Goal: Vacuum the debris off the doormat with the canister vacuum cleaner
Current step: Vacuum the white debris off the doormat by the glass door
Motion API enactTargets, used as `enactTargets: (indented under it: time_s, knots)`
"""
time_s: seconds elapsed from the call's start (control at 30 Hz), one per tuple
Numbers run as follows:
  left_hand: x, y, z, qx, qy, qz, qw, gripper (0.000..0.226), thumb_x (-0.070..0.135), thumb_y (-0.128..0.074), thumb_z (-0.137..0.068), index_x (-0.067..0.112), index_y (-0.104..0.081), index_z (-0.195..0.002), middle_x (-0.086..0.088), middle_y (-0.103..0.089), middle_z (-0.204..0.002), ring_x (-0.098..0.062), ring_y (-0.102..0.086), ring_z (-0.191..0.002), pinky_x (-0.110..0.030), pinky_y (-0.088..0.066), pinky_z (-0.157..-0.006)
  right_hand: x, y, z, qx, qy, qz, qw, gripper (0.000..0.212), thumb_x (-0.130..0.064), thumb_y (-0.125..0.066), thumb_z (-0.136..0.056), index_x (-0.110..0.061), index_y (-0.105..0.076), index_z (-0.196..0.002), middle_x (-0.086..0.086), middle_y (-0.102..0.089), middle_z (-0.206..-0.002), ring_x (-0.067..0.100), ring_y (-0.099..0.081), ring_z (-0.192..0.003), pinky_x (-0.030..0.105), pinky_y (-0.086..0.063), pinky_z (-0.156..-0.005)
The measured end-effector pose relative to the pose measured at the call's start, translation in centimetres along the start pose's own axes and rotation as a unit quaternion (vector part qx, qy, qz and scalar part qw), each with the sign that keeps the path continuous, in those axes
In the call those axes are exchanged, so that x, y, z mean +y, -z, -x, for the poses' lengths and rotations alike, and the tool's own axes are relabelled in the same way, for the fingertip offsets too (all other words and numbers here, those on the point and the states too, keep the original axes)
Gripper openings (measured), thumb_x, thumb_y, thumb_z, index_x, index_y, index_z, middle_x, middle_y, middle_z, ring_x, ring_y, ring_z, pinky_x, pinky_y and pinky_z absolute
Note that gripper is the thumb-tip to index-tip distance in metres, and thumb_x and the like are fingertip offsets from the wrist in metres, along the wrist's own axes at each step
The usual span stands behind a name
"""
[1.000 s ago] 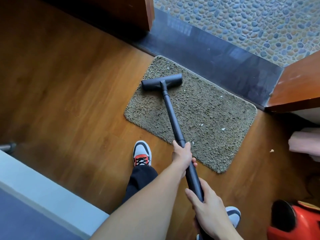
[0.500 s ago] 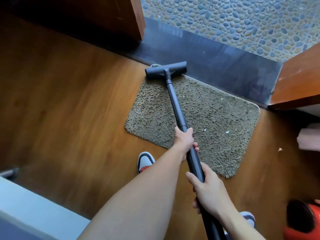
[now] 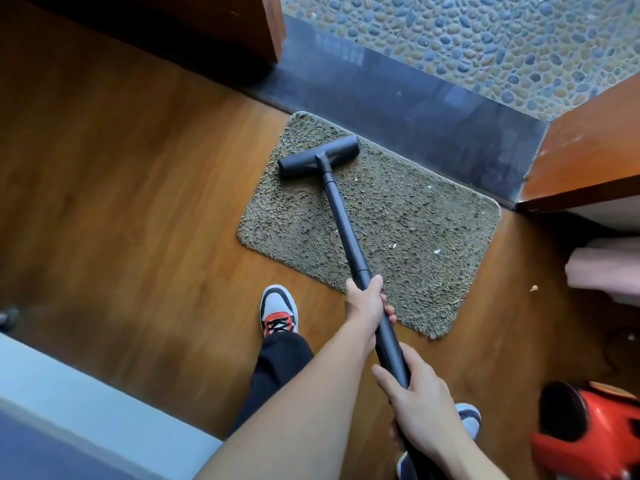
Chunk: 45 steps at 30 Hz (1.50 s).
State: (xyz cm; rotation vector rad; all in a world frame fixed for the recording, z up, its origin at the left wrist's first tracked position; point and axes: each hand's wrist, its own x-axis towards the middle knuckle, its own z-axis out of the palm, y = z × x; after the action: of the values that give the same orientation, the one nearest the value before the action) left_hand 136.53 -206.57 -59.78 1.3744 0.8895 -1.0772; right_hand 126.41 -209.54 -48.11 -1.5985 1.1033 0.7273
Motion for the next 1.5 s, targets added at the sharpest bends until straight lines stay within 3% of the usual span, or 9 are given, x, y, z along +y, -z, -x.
enactTargets:
  time_s: [0.37, 0.67, 0.8, 1.0, 1.1, 1.2, 1.3, 1.37, 1.5]
  knots:
    - [3.0, -1.0, -1.2, 0.015, -0.036, -0.02, 0.999, 0.026, 0.021, -0.051, -0.102, 0.011, -0.037, -0.121, -0.005, -0.043, -0.068, -0.013, -0.043, -0.045, -0.021, -0.042, -0.04, -1.8, 1.0, -3.9, -0.027, 0.028, -0.02, 0.999, 0.018, -0.028, -0.062, -0.096, -0.027, -0.057, -0.113, 0.008, -0.061, -0.071, 0.023, -0.062, -0.039, 0.03, -0.049, -0.036]
    - [-9.6, -7.6, 3.2, 0.028, -0.025, -0.007, 0.999, 0.02, 0.022, -0.05, -0.102, 0.014, -0.038, -0.115, -0.004, -0.043, -0.066, -0.012, -0.043, -0.043, -0.021, -0.043, -0.04, 10.9, 8.1, 0.2, -0.051, 0.048, 0.049, 0.996, 0.016, -0.03, -0.06, -0.097, -0.026, -0.056, -0.112, 0.007, -0.062, -0.069, 0.022, -0.064, -0.038, 0.031, -0.051, -0.038]
    - [-16.3, -10.3, 6.1, 0.03, -0.006, 0.005, 1.0, 0.019, 0.023, -0.05, -0.102, 0.014, -0.037, -0.112, -0.003, -0.043, -0.065, -0.012, -0.043, -0.043, -0.022, -0.043, -0.041, 17.4, 11.0, 3.3, -0.068, 0.05, 0.052, 0.995, 0.014, -0.031, -0.058, -0.098, -0.028, -0.054, -0.111, 0.008, -0.065, -0.056, 0.029, -0.063, -0.038, 0.029, -0.047, -0.038]
    - [-23.9, -12.0, 9.5, 0.037, 0.016, 0.017, 0.999, 0.03, 0.027, -0.049, -0.101, 0.015, -0.037, -0.127, -0.004, -0.044, -0.069, -0.01, -0.043, -0.042, -0.022, -0.044, -0.042, 24.2, 12.6, 7.7, -0.078, 0.018, 0.036, 0.996, 0.033, -0.033, -0.06, -0.097, -0.037, -0.053, -0.128, 0.016, -0.067, -0.074, 0.026, -0.063, -0.038, 0.029, -0.049, -0.038]
    - [-26.3, -12.1, 10.7, 0.035, 0.022, 0.034, 0.999, 0.027, 0.027, -0.049, -0.101, 0.016, -0.04, -0.124, -0.003, -0.042, -0.067, -0.011, -0.042, -0.043, -0.023, -0.043, -0.043, 26.4, 12.6, 8.8, -0.074, 0.001, 0.04, 0.996, 0.042, -0.036, -0.061, -0.095, -0.046, -0.048, -0.134, 0.012, -0.07, -0.079, 0.027, -0.068, -0.044, 0.029, -0.052, -0.043]
    - [-27.3, -11.5, 10.7, 0.046, 0.016, 0.044, 0.998, 0.028, 0.027, -0.049, -0.102, 0.017, -0.04, -0.127, -0.004, -0.043, -0.068, -0.01, -0.042, -0.043, -0.022, -0.043, -0.042, 27.6, 12.0, 8.7, -0.059, 0.014, 0.083, 0.995, 0.051, -0.044, -0.063, -0.091, -0.048, -0.047, -0.139, 0.0, -0.073, -0.094, 0.019, -0.073, -0.067, 0.032, -0.06, -0.066]
    - [-26.6, -10.4, 9.9, 0.053, 0.002, 0.045, 0.998, 0.029, 0.027, -0.05, -0.102, 0.016, -0.04, -0.128, -0.005, -0.044, -0.071, -0.01, -0.043, -0.042, -0.022, -0.043, -0.042, 27.0, 11.0, 7.7, -0.051, 0.03, 0.098, 0.993, 0.053, -0.046, -0.062, -0.093, -0.044, -0.046, -0.143, -0.007, -0.071, -0.1, 0.007, -0.069, -0.08, 0.012, -0.052, -0.067]
    - [-25.3, -9.7, 8.8, 0.059, -0.008, 0.047, 0.997, 0.028, 0.028, -0.05, -0.102, 0.015, -0.041, -0.126, -0.005, -0.044, -0.072, -0.01, -0.043, -0.043, -0.022, -0.043, -0.042, 25.6, 10.3, 6.8, -0.063, 0.036, 0.096, 0.993, 0.049, -0.044, -0.059, -0.096, -0.041, -0.046, -0.143, -0.008, -0.068, -0.1, 0.007, -0.068, -0.07, 0.01, -0.051, -0.06]
    - [-21.6, -8.7, 6.6, 0.066, -0.034, 0.047, 0.996, 0.027, 0.026, -0.05, -0.102, 0.011, -0.04, -0.121, -0.005, -0.043, -0.07, -0.011, -0.042, -0.042, -0.021, -0.042, -0.041, 21.8, 9.3, 4.8, -0.09, 0.05, 0.08, 0.991, 0.028, -0.038, -0.057, -0.097, -0.036, -0.052, -0.124, 0.003, -0.069, -0.083, 0.023, -0.066, -0.042, 0.035, -0.058, -0.047]
